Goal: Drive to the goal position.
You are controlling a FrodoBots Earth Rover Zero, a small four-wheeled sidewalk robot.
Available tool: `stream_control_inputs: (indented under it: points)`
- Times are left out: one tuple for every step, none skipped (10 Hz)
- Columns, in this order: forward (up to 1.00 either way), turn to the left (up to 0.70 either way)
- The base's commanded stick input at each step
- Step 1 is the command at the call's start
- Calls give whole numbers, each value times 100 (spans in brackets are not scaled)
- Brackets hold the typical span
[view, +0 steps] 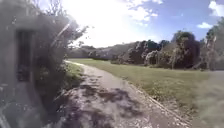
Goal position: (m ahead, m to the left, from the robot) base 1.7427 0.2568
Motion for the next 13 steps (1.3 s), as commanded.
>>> stream_control_inputs:
  points:
    - [70, 1]
    - [70, 1]
    - [70, 1]
    - [70, 1]
    - [70, 1]
    - [70, 1]
    - [70, 1]
    - [70, 1]
    - [59, 1]
    - [48, 1]
    - [37, 1]
    - [26, 0]
    - [15, 0]
